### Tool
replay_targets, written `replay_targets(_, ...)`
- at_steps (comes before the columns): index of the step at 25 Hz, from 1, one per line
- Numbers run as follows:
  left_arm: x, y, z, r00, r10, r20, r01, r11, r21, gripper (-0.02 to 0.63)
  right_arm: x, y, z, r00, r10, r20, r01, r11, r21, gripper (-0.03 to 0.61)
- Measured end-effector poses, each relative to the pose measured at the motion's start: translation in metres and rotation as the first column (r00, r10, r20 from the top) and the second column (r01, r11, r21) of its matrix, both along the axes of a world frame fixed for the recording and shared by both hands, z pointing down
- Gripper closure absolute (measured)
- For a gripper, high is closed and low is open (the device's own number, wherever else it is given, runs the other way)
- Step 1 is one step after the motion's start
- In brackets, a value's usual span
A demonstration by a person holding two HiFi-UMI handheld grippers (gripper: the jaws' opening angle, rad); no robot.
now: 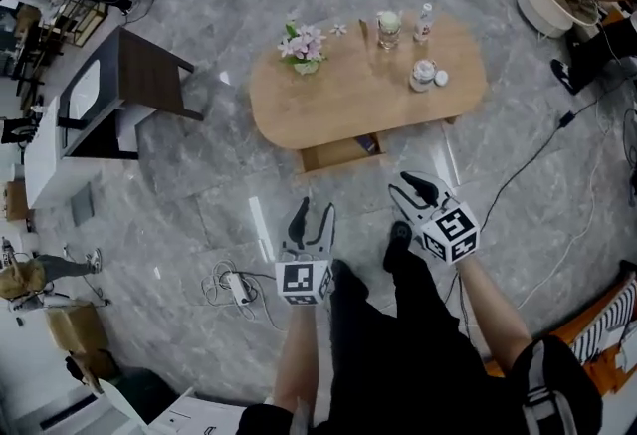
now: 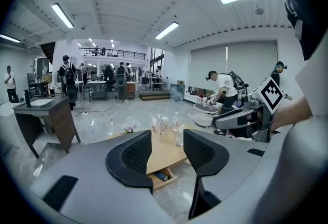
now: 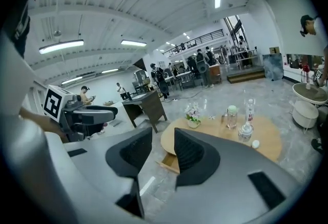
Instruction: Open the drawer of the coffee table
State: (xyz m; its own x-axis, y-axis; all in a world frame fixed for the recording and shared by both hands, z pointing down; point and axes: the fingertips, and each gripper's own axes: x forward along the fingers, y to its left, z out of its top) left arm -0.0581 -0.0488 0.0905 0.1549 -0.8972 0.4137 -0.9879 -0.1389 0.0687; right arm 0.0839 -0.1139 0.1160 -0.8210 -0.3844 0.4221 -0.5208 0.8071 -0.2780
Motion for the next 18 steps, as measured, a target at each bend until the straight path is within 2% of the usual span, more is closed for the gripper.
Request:
replay_targets(6, 0.016, 0.010, -0.072, 0.999, -0.049, 0.000, 0.049, 0.995, 0.089, 0.459, 0.009, 0.009, -0.074, 0.997, -0.069, 0.037, 0.065, 0.993, 0.100, 0.505)
replay_targets(12, 0.018, 0.024, -0.103, 0.993, -0.121, 0.014, 0.118, 0.982, 0.145, 0.537, 0.026, 0.017, -0.120, 0.995, -0.070, 0.064, 0.059, 0.986, 0.155, 0.554)
replay_targets(18, 0.020, 0.035, -0.130, 0.991, -0.131, -0.010, 0.130, 0.971, 0.201, 0.569, 0.033, 0.026, -0.145, 0.994, -0.073, 0.083, 0.055, 0.978, 0.201, 0.565)
